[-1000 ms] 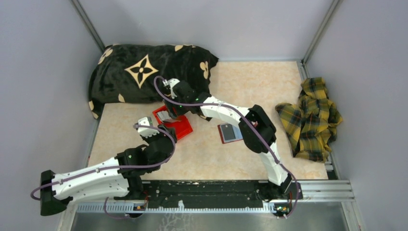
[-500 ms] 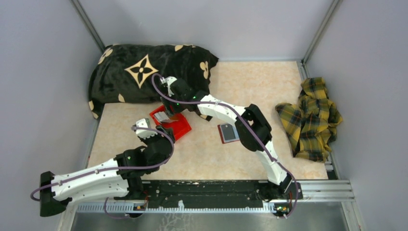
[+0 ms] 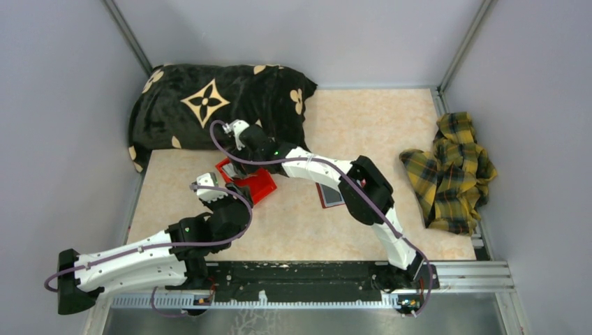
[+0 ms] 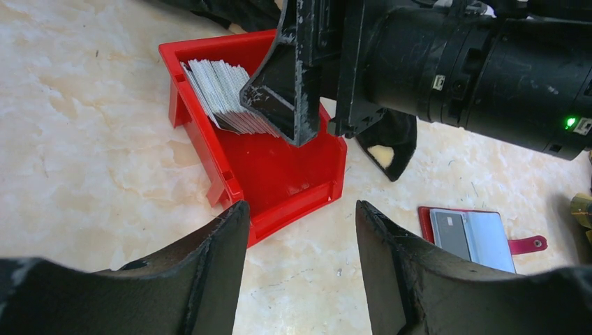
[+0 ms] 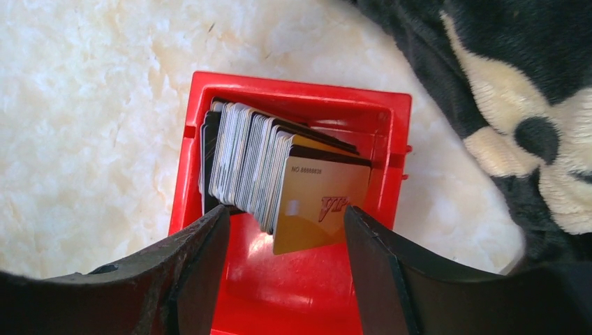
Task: Put the credit cards into the card holder
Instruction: Pick up the credit card from the storage box.
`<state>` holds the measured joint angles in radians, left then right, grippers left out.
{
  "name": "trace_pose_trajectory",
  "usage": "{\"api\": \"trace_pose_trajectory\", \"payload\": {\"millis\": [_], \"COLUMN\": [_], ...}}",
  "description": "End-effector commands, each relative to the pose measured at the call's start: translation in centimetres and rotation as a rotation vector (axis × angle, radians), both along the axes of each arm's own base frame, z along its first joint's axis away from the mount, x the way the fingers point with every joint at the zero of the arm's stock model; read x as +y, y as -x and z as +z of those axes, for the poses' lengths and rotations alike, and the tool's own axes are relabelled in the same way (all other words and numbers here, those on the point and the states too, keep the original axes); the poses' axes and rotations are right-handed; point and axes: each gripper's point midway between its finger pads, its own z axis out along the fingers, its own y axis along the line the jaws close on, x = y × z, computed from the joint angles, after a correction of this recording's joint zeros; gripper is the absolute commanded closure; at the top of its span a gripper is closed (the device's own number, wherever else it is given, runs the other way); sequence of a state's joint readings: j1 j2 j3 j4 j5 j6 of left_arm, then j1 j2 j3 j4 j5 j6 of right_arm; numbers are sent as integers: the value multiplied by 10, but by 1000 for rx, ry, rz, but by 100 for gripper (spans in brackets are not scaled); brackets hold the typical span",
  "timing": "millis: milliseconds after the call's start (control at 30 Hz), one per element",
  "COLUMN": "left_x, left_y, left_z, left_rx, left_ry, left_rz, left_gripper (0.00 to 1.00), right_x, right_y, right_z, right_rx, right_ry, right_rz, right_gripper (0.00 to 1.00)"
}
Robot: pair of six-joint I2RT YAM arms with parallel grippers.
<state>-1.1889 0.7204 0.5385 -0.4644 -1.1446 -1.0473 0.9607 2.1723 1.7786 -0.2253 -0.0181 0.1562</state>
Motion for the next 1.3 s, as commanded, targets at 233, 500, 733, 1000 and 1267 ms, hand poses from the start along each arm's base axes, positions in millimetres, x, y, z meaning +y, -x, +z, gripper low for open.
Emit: {"api": "trace_pose_trajectory", "payload": {"millis": [233,500,733,1000,1267], "left_x": [8,10,9,8,7], "left_y": [1,2,1,1,1], "left_z": [-4,-7,-9,-9,-11], "left_rx": [-8,-8,-8,-8,-8], "left_ry": [2,-8,-6,-1,-5], "left_rz": [27,29,28,26,25], "left_gripper": [35,35,35,35,34], "right_x": [9,13,13,11,9], "right_y": [4,-5,-12,-10,-5], "right_z": [24,19,10,-7,-25], "right_rx": [-48,94,161,194,230], "right_ry": [-30,-175,-197,-169,-140], "right_rz": [24,27,21,19,22], "right_gripper": [39,40,41,42,45]}}
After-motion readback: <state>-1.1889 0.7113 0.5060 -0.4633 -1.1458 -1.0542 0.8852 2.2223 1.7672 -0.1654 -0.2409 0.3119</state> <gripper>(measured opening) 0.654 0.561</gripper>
